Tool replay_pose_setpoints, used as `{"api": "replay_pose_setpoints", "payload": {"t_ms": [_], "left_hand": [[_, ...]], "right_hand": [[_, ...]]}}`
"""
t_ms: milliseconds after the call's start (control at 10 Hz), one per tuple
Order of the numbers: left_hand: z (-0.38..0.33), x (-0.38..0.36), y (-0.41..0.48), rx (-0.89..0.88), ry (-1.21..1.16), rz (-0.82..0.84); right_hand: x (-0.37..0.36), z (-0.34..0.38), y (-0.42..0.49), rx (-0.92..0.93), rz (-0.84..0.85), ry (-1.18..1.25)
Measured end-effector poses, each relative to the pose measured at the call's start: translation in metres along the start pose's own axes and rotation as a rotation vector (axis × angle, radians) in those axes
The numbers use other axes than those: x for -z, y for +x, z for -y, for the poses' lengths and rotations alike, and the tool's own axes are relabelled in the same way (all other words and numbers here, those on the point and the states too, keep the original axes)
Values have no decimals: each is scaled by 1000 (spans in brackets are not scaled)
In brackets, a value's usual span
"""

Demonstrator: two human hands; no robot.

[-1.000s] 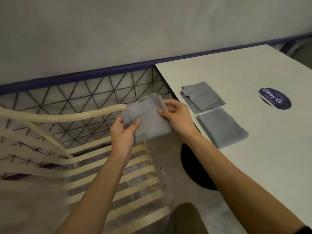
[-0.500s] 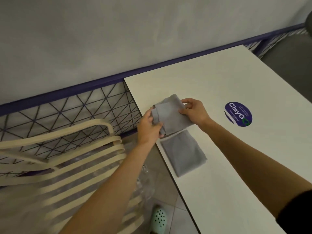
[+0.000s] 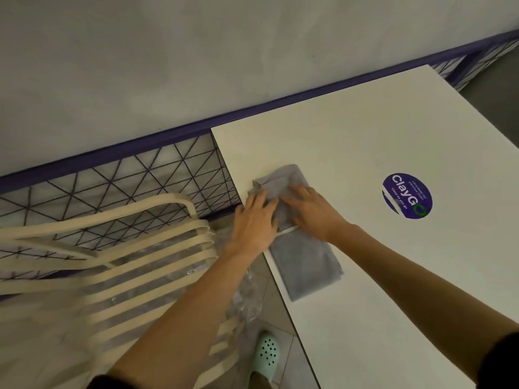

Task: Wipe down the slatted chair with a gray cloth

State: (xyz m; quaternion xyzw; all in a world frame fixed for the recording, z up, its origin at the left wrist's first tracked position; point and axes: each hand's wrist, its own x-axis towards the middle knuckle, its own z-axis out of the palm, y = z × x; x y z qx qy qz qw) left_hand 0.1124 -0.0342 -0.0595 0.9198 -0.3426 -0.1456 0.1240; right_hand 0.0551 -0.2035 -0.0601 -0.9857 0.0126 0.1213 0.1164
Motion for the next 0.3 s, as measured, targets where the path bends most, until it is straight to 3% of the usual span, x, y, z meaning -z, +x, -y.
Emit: {"api": "replay_pose_setpoints", "payload": {"t_ms": [100,200,300], "left_hand": [[5,1,-2,12,-23,49],[17,22,-22,-25,-142,-43],[37,49,-43,75,-390,-144]], "right_hand": [[7,5,1,-6,-48,27],[25,25,-6,40,-184,146],[45,56,-5,94,-182,292]]}}
